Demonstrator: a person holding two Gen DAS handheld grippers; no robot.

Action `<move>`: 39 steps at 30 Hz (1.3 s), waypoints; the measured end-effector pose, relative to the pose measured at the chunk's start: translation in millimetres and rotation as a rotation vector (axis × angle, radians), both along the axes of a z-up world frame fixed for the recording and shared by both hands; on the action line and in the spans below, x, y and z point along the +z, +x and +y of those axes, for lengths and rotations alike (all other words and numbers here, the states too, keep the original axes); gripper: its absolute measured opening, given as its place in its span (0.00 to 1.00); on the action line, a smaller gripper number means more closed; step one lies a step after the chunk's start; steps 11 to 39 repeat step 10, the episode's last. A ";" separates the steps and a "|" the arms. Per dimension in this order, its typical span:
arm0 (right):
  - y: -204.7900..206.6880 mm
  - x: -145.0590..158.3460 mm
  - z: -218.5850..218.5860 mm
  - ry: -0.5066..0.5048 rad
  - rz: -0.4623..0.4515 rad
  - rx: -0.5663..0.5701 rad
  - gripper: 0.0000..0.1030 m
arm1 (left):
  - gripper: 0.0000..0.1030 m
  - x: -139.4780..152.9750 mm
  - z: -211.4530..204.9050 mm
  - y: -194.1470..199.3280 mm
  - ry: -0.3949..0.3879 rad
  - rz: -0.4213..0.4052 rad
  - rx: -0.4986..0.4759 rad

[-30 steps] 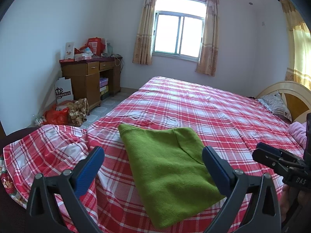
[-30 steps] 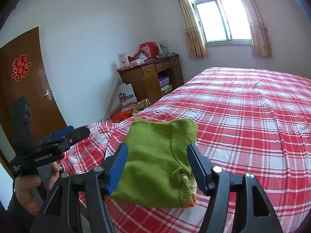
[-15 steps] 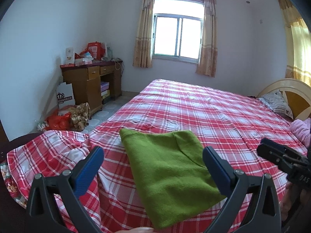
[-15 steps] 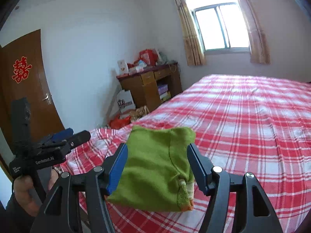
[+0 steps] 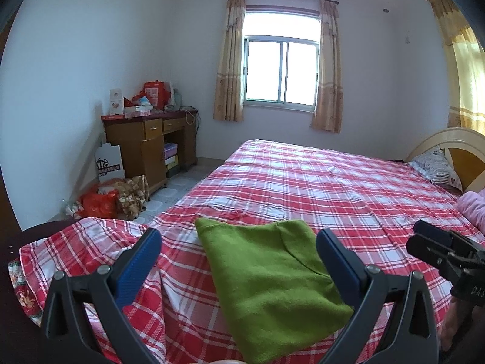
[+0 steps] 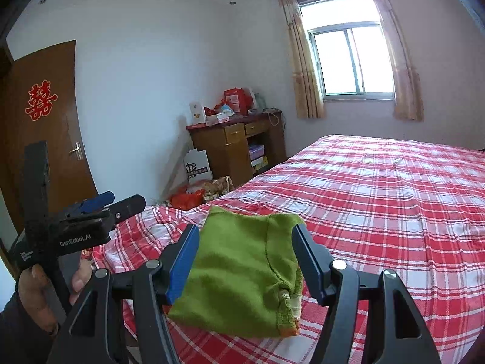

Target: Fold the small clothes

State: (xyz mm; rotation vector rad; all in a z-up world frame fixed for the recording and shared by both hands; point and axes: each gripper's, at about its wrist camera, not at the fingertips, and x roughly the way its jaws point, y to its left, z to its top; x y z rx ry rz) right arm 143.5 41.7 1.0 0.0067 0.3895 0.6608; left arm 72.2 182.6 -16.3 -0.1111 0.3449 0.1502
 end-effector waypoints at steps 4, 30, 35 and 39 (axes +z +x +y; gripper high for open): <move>1.7 -2.9 0.3 -0.005 0.010 0.001 0.63 | 1.00 -2.6 2.2 0.7 -0.002 0.002 -0.003; 4.6 -6.5 1.5 -0.016 0.028 0.003 0.63 | 1.00 -5.6 2.0 1.4 -0.009 0.005 -0.019; 4.6 -6.5 1.5 -0.016 0.028 0.003 0.63 | 1.00 -5.6 2.0 1.4 -0.009 0.005 -0.019; 4.6 -6.5 1.5 -0.016 0.028 0.003 0.63 | 1.00 -5.6 2.0 1.4 -0.009 0.005 -0.019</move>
